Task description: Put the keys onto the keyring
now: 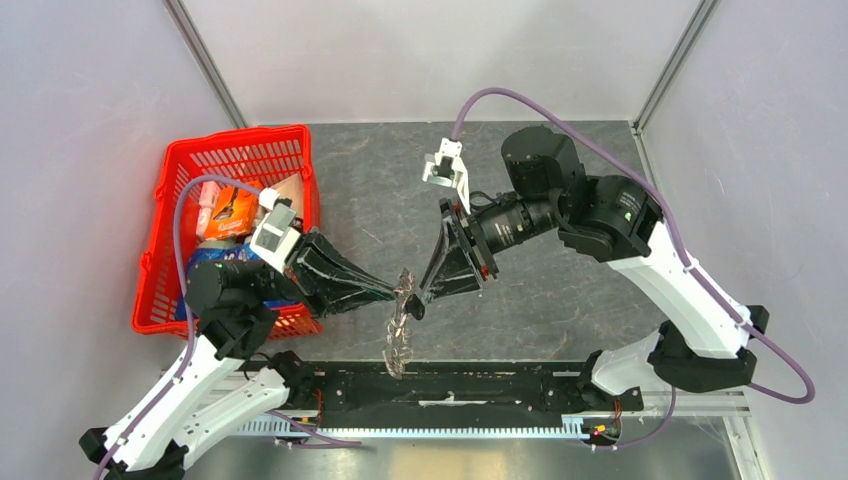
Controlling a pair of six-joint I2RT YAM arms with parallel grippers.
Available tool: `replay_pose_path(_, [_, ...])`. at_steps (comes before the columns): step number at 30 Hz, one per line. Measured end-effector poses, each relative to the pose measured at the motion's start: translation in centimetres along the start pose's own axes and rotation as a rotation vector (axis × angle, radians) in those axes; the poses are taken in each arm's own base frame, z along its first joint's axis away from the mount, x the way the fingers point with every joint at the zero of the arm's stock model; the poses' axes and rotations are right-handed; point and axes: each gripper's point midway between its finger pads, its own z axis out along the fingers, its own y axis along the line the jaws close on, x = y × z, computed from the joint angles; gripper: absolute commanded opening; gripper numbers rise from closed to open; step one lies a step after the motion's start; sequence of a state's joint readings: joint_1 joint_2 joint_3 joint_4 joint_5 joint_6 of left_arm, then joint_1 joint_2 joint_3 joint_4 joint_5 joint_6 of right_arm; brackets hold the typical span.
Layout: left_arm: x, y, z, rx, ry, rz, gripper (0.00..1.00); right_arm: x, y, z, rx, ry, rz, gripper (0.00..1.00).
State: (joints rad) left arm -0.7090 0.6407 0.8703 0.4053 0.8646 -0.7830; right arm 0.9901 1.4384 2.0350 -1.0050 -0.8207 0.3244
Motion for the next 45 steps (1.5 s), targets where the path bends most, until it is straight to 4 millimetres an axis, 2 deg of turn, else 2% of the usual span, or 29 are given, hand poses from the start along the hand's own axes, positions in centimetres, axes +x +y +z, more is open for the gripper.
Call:
replay_pose_path(4, [0.1,0.3,0.0,-0.013,0.002,-0.007,0.02,1.8,-0.4,-0.2,0.006,0.006,0.009,0.46])
replay_pose_path(7, [0.0,0.4,0.0,-0.019,-0.003,-0.007,0.02,2.3,-0.4,-0.2,-0.011,-0.009,0.003,0.47])
replay_pose_path(23, [-0.1,0.7,0.1,-0.027,-0.008,-0.010,0.02,-0.3,0.4,0.3,-0.080,-0.147,-0.119,0.48])
replay_pose_path(32, [-0.1,0.6,0.1,-0.026,-0.010,-0.008,0.02,-0.6,1.4,0.4,-0.142,-0.154,-0.131,0.43])
replay_pose_path(37, [-0.2,0.6,0.1,-0.026,-0.010,-0.008,0.02,-0.3,1.3,0.7,-0.163,-0.145,-0.108,0.43])
replay_pose_path(45, [-0.2,0.6,0.1,-0.025,-0.010,-0.007,0.02,-0.4,1.2,1.3,-0.196,-0.143,-0.100,0.35])
